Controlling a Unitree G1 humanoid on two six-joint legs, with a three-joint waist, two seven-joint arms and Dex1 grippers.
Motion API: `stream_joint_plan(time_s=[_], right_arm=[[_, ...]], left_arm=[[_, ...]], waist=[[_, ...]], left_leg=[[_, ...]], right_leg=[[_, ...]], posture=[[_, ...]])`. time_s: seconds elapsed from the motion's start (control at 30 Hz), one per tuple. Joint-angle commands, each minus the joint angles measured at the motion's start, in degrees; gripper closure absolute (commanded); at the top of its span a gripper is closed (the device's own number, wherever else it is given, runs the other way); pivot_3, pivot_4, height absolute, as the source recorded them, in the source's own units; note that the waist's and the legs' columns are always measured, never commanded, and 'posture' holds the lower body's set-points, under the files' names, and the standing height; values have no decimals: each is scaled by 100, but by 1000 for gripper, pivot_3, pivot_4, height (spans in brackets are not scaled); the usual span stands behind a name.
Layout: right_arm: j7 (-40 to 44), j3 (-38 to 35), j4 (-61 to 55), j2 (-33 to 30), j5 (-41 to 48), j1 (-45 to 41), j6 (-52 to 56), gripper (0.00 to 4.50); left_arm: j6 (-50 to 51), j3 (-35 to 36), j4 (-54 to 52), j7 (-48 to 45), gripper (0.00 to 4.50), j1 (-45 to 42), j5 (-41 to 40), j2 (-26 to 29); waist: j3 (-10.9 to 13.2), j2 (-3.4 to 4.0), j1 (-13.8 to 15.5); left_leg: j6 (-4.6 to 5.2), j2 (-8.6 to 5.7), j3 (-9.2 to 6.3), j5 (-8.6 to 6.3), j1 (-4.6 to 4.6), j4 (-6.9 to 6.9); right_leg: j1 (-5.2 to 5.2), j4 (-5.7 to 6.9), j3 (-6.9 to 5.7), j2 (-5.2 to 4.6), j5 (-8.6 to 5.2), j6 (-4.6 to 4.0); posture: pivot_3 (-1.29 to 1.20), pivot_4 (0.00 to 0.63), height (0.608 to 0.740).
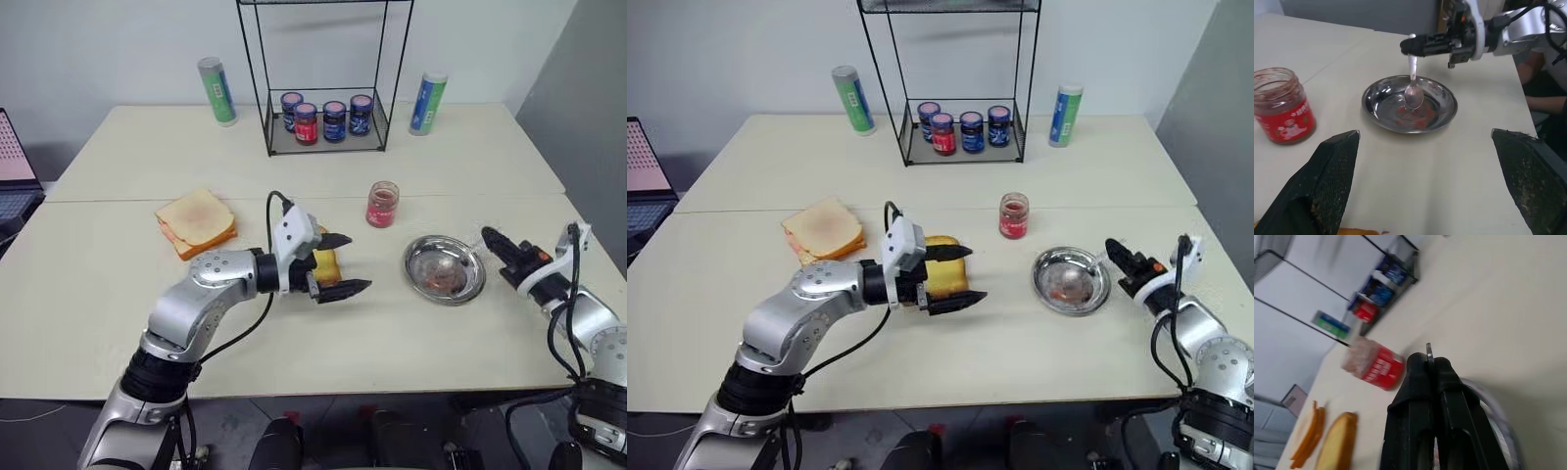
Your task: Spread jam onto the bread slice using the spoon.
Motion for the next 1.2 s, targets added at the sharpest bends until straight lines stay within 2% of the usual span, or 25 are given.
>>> stream_joint_plan(time_s=[0.03,0.17,0.43,0.77,1.2], right_arm=[[-633,-2,-718,-7,702,-601,87,4429],[-828,351,-658,-37,658,-1300,60,4429],[-147,1627,541,-70,-1249,-2782,-824,4429],[775,2406,1908,49,-2912,-3335,-1795,4429],[1169,2523,2964,484,-4012,-3747,-2784,4429]], left_arm=[[44,291,-409,-42,0,278,-218,164],[47,615,-387,263,0,362,-343,41],[-231,623,-294,1038,0,417,-26,-480],[-339,593,-374,1362,0,555,172,-656],[-336,706,-399,1377,0,546,142,-512]], waist=[[1,1,-8],[2,1,4],[2,1,9],[2,2,25],[2,2,2]], left_leg=[[0,1,0,0,0,0],[0,1,-5,0,-4,0],[0,-1,-4,0,-5,1],[0,-7,0,0,-24,6],[-1,-5,0,1,-34,8]], right_leg=[[0,0,0,0,0,0],[-1,-2,-5,0,0,0],[-4,-3,-7,-3,0,0],[-18,0,-10,-16,1,-1],[-32,14,-10,-17,2,-2]], posture=[[0,150,740],[0,150,740],[0,150,740],[0,150,740],[0,150,740]])
